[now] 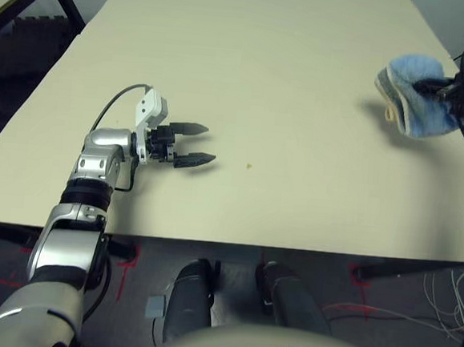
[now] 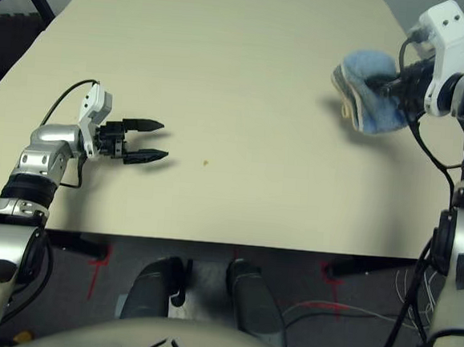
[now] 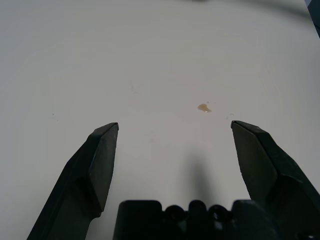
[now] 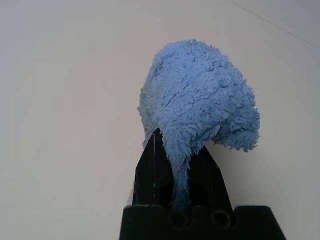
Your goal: Wipe the water off the table with a rag.
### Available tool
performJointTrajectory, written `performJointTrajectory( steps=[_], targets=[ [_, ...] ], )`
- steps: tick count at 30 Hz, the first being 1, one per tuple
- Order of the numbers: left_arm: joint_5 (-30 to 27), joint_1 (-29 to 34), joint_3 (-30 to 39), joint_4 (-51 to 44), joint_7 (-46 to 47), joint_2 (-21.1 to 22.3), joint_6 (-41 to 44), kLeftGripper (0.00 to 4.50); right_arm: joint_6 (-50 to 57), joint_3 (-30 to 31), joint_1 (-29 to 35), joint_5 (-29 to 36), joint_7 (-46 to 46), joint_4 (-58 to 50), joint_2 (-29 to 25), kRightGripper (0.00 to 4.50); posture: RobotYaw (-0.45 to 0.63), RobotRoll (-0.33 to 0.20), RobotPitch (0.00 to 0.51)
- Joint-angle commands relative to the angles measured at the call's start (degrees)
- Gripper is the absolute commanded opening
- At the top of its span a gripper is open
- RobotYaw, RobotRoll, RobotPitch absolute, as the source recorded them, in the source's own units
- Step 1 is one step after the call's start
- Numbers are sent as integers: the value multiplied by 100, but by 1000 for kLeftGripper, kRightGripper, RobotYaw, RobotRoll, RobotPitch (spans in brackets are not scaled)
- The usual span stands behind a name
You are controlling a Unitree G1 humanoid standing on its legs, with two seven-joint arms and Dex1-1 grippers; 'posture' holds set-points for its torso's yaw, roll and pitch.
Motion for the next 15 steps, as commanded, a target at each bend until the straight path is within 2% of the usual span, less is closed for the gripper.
performJointTrajectory(
  steps=[1,5,15],
  targets=[
    [74,-88,-31,139,-59,7,-37,4500,410,45,178,294,142,-524,34,8,-395,0,118],
    [79,-98,-28,153,-61,13,-41,4500,512,78,430,384,130,-432,102,8,-393,0,118],
    [78,-64,-17,114,-54,56,-20,4500,-635,244,470,-145,-738,1356,417,8,-378,0,126]
  ],
)
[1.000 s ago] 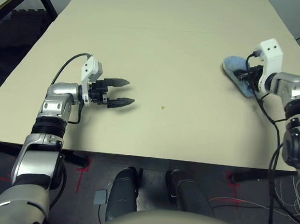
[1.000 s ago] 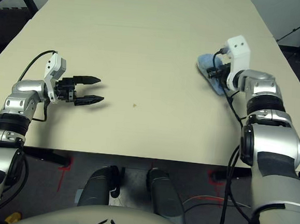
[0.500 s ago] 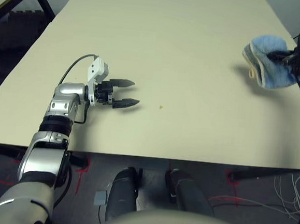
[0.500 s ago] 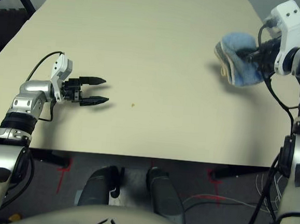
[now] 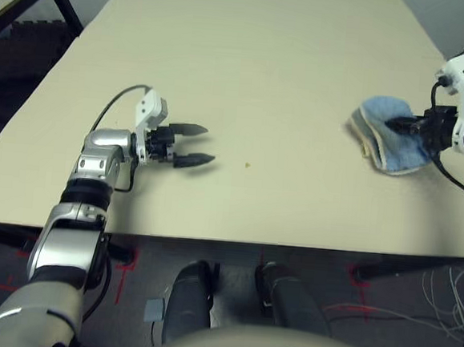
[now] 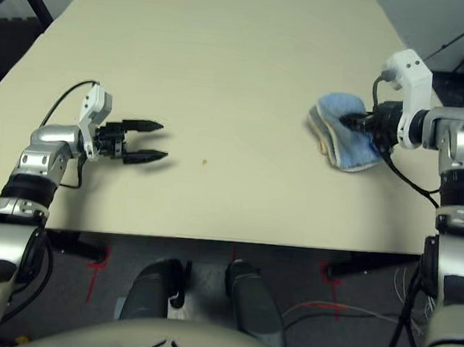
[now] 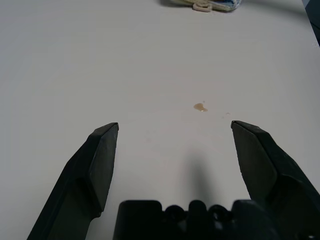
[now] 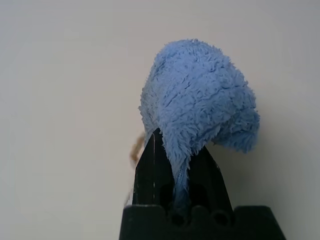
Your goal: Wipe the water off the table with a rag.
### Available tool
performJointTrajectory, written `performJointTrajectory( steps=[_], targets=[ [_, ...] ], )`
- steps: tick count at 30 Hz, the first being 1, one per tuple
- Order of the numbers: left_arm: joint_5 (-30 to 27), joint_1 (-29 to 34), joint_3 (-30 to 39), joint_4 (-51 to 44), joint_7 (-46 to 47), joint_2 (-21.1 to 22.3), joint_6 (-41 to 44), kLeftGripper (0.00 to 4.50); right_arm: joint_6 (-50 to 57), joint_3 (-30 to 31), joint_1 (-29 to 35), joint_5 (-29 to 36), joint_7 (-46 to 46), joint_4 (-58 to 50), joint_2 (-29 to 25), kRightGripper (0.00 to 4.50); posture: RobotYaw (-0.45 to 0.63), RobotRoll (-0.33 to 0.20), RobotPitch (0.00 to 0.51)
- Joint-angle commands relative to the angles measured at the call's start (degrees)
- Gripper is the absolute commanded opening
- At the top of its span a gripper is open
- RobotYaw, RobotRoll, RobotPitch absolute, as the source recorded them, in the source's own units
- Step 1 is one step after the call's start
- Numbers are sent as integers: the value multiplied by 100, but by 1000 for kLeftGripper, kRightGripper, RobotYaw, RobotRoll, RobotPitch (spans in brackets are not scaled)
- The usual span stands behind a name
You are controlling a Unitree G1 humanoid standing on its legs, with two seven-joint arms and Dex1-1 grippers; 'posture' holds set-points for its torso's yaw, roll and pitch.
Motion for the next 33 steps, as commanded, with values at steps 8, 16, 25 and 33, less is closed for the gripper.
performJointTrajectory(
  steps=[8,16,25,33],
  targets=[
    [53,-3,-12,-84,-57,97,20,4500,-1301,-9,-226,-463,-824,1386,201,8,-372,0,133],
    [56,-34,-10,-69,-42,110,21,4500,-1983,-13,-296,-681,-1331,1836,251,734,-376,0,137],
    [-107,19,222,-154,247,71,80,4500,-2729,-443,-223,-325,-947,1659,-25,3982,-362,0,137],
    [-567,307,1034,-727,1424,-147,390,4500,-3567,-1301,296,431,-702,1276,-8,4475,-355,0,128]
  ],
)
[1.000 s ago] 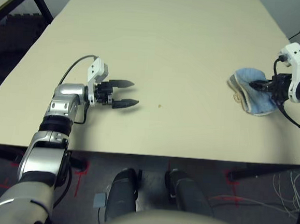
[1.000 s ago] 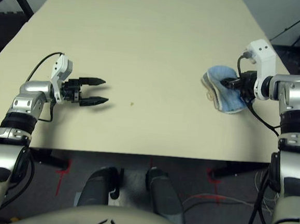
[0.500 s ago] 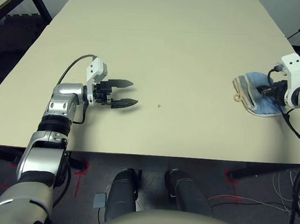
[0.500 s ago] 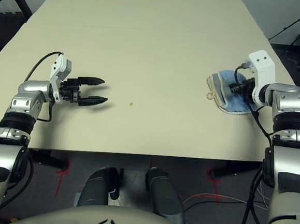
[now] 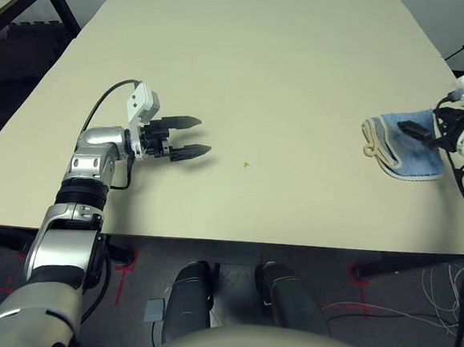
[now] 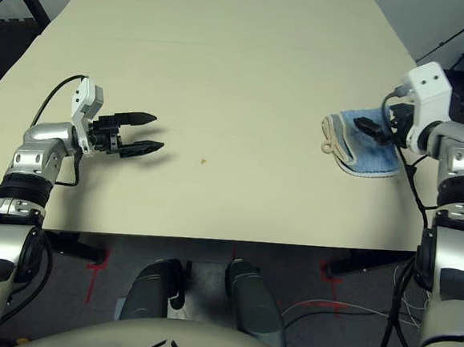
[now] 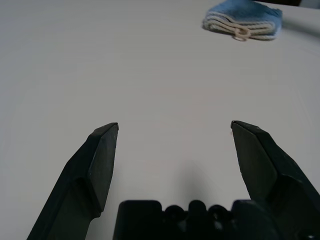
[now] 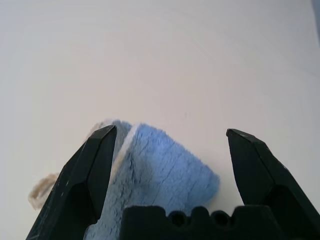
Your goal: Wipe the water off the table with a rag.
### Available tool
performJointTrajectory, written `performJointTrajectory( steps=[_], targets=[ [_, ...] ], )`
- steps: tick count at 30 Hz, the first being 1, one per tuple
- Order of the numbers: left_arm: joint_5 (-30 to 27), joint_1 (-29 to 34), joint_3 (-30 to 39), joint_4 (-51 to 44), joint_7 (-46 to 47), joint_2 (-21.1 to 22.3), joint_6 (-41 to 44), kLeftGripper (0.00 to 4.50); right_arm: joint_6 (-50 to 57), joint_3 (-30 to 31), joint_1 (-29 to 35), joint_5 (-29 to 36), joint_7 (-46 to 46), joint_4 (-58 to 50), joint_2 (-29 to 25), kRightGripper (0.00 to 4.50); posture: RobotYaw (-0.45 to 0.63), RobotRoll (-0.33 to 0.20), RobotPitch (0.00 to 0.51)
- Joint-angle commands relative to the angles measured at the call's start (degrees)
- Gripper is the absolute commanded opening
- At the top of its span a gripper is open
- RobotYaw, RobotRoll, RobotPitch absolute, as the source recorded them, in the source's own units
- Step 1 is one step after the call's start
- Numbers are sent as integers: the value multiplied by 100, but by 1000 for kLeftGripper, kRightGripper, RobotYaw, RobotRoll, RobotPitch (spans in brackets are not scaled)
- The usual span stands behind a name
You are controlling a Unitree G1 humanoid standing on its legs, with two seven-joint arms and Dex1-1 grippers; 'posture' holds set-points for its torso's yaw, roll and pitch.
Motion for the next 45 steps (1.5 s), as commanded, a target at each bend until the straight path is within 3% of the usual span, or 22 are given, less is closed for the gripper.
performJointTrajectory(
  steps=[1,14,21,29,45],
  targets=[
    [-213,262,296,-348,518,-108,134,4500,-221,-373,302,329,-25,-126,68,4475,-350,0,125],
    [147,691,870,-450,3095,-786,-899,4500,-845,-1379,1038,1344,30,-253,500,4475,-308,0,124],
    [358,749,1077,-169,4086,-713,-1371,4500,-1036,-1750,1350,1561,-93,-39,474,4475,-275,0,131],
    [370,875,1290,-170,4566,-495,-1408,4500,-1524,-1855,1258,1535,-256,502,461,4475,-229,0,136],
    [421,639,1182,37,4520,-282,-1417,4500,-1921,-1857,1203,1602,-478,741,544,4475,-235,0,149]
  ],
)
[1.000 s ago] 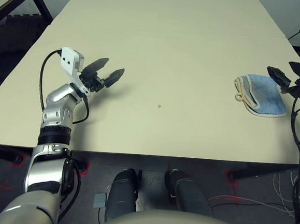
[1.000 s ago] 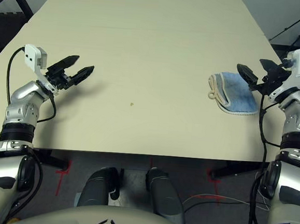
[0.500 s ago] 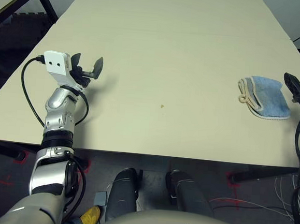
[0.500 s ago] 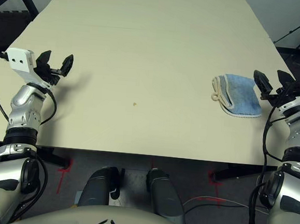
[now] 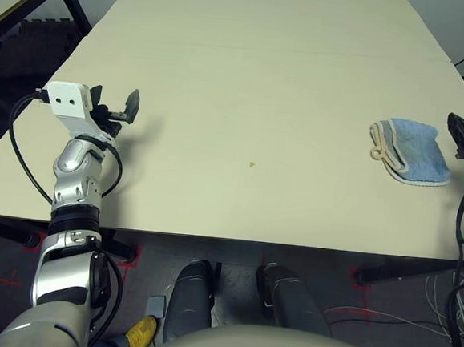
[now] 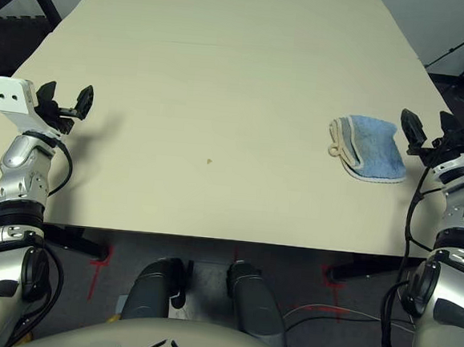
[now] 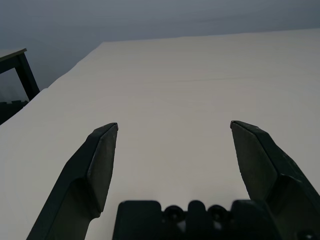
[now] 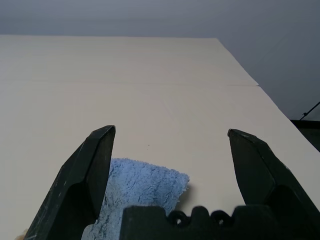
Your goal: Wipe the water off the table with a rag.
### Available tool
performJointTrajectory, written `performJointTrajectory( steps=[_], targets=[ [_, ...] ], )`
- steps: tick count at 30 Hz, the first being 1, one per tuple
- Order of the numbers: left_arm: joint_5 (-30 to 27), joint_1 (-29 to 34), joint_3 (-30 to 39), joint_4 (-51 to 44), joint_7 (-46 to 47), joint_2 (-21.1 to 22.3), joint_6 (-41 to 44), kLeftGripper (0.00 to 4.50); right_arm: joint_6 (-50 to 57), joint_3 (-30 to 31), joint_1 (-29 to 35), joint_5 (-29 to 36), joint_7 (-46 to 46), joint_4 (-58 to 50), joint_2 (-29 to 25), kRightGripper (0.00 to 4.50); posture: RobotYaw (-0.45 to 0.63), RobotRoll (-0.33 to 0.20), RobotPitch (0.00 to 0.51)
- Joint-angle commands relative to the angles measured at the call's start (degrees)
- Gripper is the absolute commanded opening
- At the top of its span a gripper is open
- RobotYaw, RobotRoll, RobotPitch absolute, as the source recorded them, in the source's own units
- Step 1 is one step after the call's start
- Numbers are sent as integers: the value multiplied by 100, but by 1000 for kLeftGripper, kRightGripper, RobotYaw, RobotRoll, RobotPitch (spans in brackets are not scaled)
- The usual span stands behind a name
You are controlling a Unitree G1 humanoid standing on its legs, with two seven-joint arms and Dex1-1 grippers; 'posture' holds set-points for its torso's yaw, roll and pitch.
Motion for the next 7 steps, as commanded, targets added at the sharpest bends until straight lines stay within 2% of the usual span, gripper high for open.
performJointTrajectory(
  steps=[1,7],
  targets=[
    [80,-83,-47,157,-15,60,-70,4500,-72,-105,60,59,-54,25,47,4475,-235,0,149],
    [100,-111,-60,172,-28,22,-86,4500,-99,-102,15,57,-79,80,46,4475,-236,0,145]
  ],
)
